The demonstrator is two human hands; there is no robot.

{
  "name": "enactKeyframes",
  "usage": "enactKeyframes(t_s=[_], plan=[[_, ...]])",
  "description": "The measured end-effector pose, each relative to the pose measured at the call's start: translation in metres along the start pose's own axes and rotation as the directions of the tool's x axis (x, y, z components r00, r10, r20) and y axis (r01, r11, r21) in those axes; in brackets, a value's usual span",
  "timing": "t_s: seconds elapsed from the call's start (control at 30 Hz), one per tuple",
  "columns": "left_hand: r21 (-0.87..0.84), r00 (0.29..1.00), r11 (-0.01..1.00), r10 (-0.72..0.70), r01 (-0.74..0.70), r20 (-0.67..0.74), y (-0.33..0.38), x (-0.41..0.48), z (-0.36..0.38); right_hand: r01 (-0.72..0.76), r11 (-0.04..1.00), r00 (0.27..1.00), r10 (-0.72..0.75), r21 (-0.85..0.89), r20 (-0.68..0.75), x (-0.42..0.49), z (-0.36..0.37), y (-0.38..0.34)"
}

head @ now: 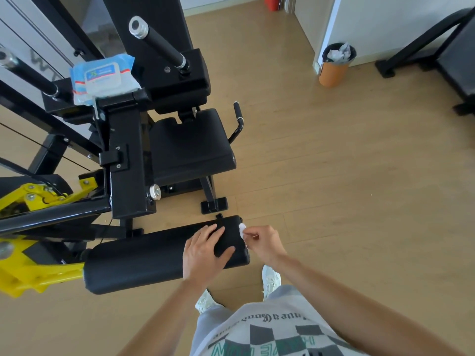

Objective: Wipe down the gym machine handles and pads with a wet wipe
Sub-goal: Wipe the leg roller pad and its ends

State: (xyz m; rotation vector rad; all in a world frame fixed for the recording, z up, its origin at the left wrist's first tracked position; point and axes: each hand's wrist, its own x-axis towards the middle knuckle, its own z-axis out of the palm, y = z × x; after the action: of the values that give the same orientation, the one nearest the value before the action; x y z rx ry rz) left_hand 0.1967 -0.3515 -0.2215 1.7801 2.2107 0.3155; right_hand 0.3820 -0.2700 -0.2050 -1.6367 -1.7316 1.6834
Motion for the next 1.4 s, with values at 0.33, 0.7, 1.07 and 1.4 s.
enactKeyframes(t_s=[0.33, 0.7, 1.07, 1.4], plan=[[-0.058, 0.996, 0.998, -0.016, 0.022, 0.090, -0.003, 0.004, -0.003, -0.129, 0.988, 0.986, 0.137, -0.085, 0.094, -0.002, -0.005, 0.029], [-0.100, 0.959, 0.991, -0.058, 0.089, 0.278, -0.005, 0.033, -0.019, -0.055, 0.990, 0.991, 0.071, 0.132, -0.115, -0.008, 0.012, 0.020], [-0.132, 0.926, 0.991, 0.024, 0.028, 0.377, -0.018, 0.053, -0.021, -0.229, 0.973, 0.957, 0.220, -0.028, -0.189, -0.044, 0.034, 0.047], [-0.107, 0.935, 0.938, 0.340, -0.330, 0.103, -0.038, 0.037, -0.021, -0.284, 0.942, 0.853, 0.333, 0.179, -0.401, -0.053, 0.026, 0.047]])
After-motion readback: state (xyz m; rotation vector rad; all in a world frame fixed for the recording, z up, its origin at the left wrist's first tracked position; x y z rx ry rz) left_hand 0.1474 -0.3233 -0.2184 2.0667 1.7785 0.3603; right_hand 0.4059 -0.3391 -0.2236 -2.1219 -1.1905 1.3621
